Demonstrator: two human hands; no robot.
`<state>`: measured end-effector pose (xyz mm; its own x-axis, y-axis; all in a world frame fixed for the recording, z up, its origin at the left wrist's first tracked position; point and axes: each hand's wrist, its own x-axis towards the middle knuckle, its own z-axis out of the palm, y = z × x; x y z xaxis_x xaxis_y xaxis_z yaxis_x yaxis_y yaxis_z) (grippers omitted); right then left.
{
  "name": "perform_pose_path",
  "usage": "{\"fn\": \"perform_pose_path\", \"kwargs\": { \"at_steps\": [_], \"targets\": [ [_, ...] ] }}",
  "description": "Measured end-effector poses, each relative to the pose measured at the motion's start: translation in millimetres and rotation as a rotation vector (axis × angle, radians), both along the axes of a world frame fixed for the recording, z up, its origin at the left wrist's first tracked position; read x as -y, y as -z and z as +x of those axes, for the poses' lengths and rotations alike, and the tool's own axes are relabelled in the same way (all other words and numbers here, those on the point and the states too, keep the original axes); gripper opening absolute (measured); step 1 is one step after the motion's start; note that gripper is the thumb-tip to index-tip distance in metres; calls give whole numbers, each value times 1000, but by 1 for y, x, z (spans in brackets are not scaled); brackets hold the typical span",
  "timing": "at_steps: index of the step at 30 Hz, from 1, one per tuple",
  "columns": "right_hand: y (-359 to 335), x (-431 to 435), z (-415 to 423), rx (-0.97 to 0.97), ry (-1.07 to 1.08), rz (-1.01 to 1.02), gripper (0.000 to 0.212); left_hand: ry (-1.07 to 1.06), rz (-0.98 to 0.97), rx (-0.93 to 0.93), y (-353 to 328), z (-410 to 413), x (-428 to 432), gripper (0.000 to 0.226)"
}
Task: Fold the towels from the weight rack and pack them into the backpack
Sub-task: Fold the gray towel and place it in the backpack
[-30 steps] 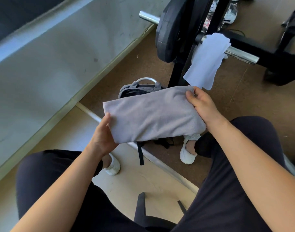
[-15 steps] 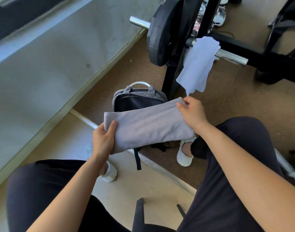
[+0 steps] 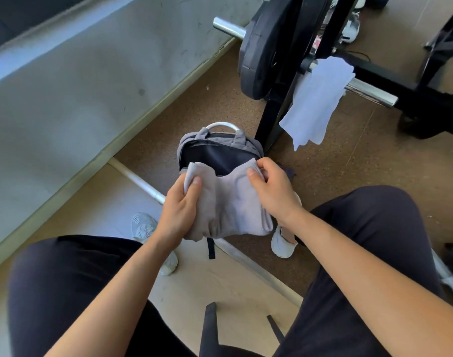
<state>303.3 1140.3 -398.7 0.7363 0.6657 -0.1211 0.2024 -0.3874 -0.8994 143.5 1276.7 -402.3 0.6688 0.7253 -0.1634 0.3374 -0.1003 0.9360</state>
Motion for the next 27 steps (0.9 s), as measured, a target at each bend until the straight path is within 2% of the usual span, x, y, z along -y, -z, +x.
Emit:
{"fn": "perform_pose_path", "kwargs": {
  "at_steps": [5,9,11,13,16,18,20,24,25,27],
  "targets": [
    [5,-15,-20,-120,26,66,21,15,40,-26,5,13,18,17],
    [10,-23,-30,-390,-24,101,39,37,10,5,1,20,32,4],
    [11,-23,-30,-508,-56,116,55,55,-71,49,-3,19,35,17],
    [10,-21,-26,-546,-64,122,65,95,-189,78,-6,19,33,31],
    [11,-19,-21,-523,-12,126,56,146,-385,144,-5,17,23,49],
    [9,-18,-16,-498,22,135,42,141,-482,150,-7,18,17,49],
    [7,-18,-11,-526,33,164,35,43,-491,140,-5,17,12,41],
    [-7,-16,-1,-788,7,290,34,-302,-348,113,6,14,-6,22],
    [-10,-14,1,-869,-16,323,35,-296,-362,99,9,12,-10,31],
    [-16,-12,7,-990,-43,368,36,-104,-526,83,9,8,-16,49]
  ]
}}
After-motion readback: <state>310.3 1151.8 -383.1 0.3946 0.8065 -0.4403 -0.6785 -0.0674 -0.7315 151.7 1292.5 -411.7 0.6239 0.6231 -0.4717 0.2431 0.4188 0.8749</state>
